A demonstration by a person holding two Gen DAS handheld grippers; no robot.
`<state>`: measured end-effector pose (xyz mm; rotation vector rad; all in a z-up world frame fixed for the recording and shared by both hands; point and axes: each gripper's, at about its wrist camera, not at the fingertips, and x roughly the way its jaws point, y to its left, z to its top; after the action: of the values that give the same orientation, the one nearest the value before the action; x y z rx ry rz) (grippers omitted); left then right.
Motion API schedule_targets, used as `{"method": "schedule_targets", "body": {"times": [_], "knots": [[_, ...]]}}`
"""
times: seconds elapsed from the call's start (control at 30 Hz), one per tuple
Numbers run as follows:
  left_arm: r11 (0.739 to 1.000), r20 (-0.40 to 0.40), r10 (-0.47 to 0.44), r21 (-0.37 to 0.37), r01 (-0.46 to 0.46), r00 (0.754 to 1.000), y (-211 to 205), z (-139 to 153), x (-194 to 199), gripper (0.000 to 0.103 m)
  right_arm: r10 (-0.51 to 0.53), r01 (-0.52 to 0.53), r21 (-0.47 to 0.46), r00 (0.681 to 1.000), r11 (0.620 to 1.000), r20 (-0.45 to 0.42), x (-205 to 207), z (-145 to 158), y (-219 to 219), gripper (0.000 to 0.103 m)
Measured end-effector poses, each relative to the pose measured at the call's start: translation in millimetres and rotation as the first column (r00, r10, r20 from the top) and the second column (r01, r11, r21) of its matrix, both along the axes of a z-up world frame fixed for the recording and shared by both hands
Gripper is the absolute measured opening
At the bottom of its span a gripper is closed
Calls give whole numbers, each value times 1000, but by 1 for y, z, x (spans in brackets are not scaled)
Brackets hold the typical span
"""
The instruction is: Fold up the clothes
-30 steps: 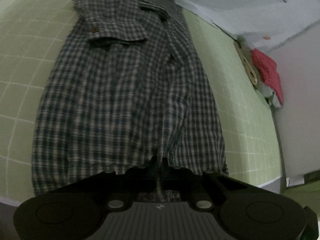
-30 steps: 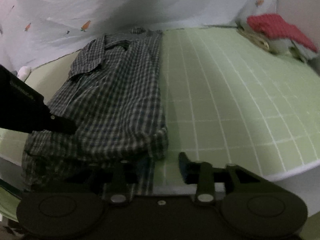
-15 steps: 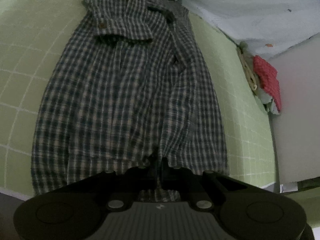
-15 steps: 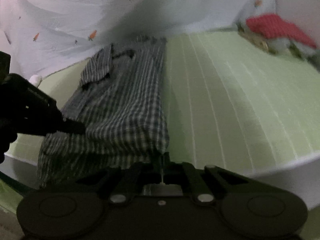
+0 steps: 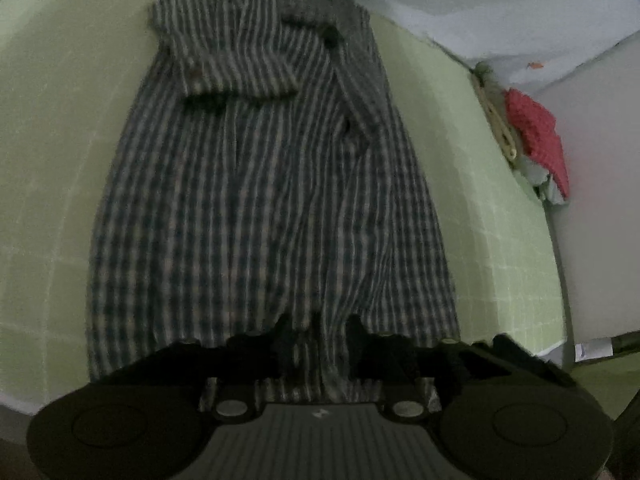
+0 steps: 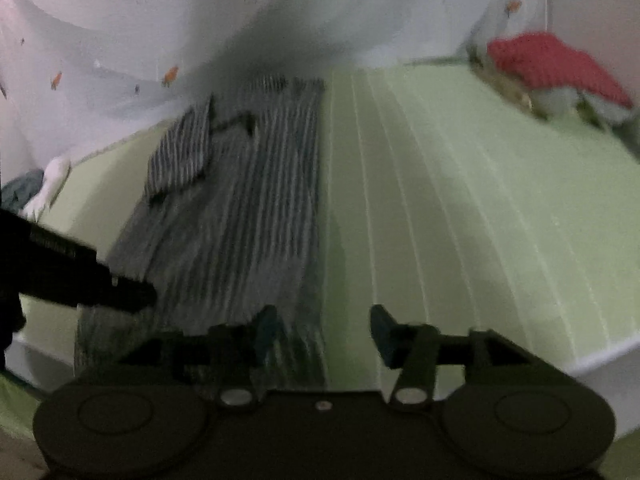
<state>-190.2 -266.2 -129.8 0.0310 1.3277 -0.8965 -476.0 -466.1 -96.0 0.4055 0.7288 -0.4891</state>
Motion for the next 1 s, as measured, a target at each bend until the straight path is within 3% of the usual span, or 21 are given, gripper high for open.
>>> {"method": "schedule_targets", "body": {"times": [0.1, 0.23, 0.3, 0.5, 0.53, 0.57, 0.63, 0.7, 0.77, 0.83, 0.9, 1.0], "knots": [[999, 5, 44, -30, -44, 999, 4, 8, 20, 35, 1, 0, -33, 999, 999, 33, 21, 11, -8, 59], [994, 44, 106, -23, -106, 993, 0, 12, 54, 36, 49, -45, -50, 995, 998, 83, 71, 15, -15, 39], [991, 63, 133, -11, -132, 989, -3, 11, 73, 42, 68, -63, -62, 994, 996, 87, 104, 13, -14, 37], [988, 86, 152, 28, -155, 985, -13, 6, 125, 45, 117, -120, -149, 993, 982, -23, 196, -15, -7, 36], [988, 86, 147, 30, -150, 985, -13, 5, 131, 45, 129, -136, -169, 990, 976, -50, 210, -21, -5, 33], [989, 85, 141, 30, -144, 986, -13, 5, 137, 45, 132, -143, -177, 988, 974, -75, 220, -25, -4, 20], [990, 83, 136, 35, -139, 987, -13, 2, 146, 45, 130, -139, -144, 989, 980, -70, 228, -28, -7, 2], [989, 74, 137, 40, -141, 988, -11, -3, 151, 45, 104, -105, -103, 994, 989, -16, 224, -21, -12, 1], [987, 59, 153, 35, -155, 987, -11, -6, 157, 45, 70, -74, 22, 989, 997, 133, 209, -13, -23, 1], [986, 43, 164, 19, -165, 985, -9, -9, 162, 45, -4, -47, 181, 963, 982, 268, 196, -9, -37, 1], [985, 32, 173, 15, -173, 984, -9, -14, 167, 46, -66, -6, 274, 966, 962, 250, 198, -24, -46, 2], [983, 23, 177, 39, -177, 984, -14, -21, 174, 51, -66, 38, 284, 994, 958, 89, 214, -56, -49, 9]]}}
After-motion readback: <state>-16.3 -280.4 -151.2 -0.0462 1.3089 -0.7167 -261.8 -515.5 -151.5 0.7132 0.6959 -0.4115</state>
